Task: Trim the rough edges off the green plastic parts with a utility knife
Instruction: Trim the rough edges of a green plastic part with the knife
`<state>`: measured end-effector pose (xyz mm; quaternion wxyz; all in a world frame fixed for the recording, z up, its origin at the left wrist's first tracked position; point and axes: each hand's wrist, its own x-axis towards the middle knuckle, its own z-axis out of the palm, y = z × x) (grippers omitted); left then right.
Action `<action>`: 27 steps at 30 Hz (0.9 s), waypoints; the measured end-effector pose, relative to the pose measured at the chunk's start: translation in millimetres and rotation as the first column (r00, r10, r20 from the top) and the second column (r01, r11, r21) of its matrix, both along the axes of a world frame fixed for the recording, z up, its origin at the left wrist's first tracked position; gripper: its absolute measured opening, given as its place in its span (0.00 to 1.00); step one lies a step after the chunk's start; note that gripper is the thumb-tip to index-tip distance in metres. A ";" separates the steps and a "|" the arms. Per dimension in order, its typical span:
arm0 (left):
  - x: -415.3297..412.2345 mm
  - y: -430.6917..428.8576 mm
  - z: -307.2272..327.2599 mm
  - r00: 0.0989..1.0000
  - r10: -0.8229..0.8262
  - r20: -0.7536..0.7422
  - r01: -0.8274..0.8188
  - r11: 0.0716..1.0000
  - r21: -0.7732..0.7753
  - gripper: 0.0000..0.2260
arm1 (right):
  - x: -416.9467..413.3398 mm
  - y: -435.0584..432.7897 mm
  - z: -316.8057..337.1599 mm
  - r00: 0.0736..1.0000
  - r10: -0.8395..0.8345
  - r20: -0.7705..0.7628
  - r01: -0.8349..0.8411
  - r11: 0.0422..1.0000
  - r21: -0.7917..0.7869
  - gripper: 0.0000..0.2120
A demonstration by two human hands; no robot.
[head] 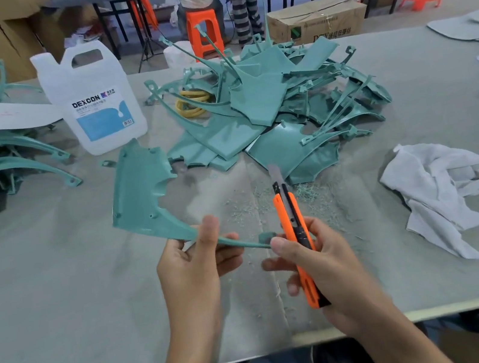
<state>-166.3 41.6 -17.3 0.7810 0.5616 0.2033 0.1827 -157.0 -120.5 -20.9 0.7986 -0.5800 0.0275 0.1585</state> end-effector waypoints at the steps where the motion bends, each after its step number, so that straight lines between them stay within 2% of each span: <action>1: -2.7 -1.4 -1.1 1.000 -0.006 0.005 0.006 1.000 0.022 0.21 | 1.4 2.5 0.6 1.000 -0.008 -0.008 0.008 0.999 0.032 0.20; 6: -11.1 7.2 -4.8 1.000 -0.024 -0.002 0.024 0.993 0.112 0.27 | 8.9 -0.9 3.4 0.994 -0.050 -0.100 0.067 0.982 0.174 0.19; 11: -16.1 18.3 -4.3 0.999 -0.025 -0.022 0.026 0.998 0.058 0.22 | 10.7 -7.1 2.2 0.985 -0.046 -0.164 0.084 0.970 0.226 0.17; 13: -19.1 21.0 -6.2 0.997 -0.034 -0.069 0.046 0.983 0.177 0.26 | 10.2 -7.1 0.4 0.984 -0.033 -0.174 0.076 0.967 0.244 0.18; 15: -25.9 22.0 -8.3 0.995 -0.034 -0.094 0.066 0.929 0.363 0.28 | 11.0 -7.4 -0.3 0.982 -0.030 -0.186 0.080 0.960 0.267 0.21; 16: -30.7 21.9 -8.2 0.996 -0.019 -0.090 0.060 0.874 0.481 0.28 | 11.9 -7.7 -0.2 0.980 -0.030 -0.197 0.085 0.957 0.279 0.22; 18: -40.9 19.4 -7.1 0.999 0.043 -0.018 -0.018 0.707 0.707 0.24 | 13.7 -7.2 0.0 0.976 -0.025 -0.216 0.089 0.952 0.293 0.25; 21: -50.7 18.7 2.3 0.935 0.090 0.343 -0.346 0.441 0.828 0.07 | 15.7 -7.7 -0.1 0.974 -0.015 -0.228 0.082 0.954 0.287 0.26; 22: -52.0 23.3 5.8 0.900 0.080 0.428 -0.429 0.334 0.839 0.06 | 16.5 -8.7 0.1 0.973 -0.014 -0.230 0.082 0.955 0.287 0.25; 23: -52.0 30.6 9.0 0.900 0.067 0.430 -0.433 0.230 0.871 0.10 | 17.3 -10.0 -0.4 0.973 -0.019 -0.231 0.086 0.955 0.285 0.23; 24: -51.2 39.0 12.6 0.936 0.057 0.347 -0.352 0.147 0.925 0.16 | 18.7 -12.0 -1.3 0.973 -0.027 -0.230 0.091 0.957 0.274 0.21; 26: -48.0 53.0 23.2 0.997 0.056 0.061 -0.064 0.046 0.997 0.27 | 21.4 -16.7 -2.5 0.978 -0.035 -0.207 0.080 0.974 0.212 0.15; 27: -45.3 58.0 27.9 0.997 0.041 -0.062 0.063 -0.012 0.998 0.30 | 23.1 -19.0 -2.5 0.980 -0.029 -0.195 0.064 0.982 0.178 0.13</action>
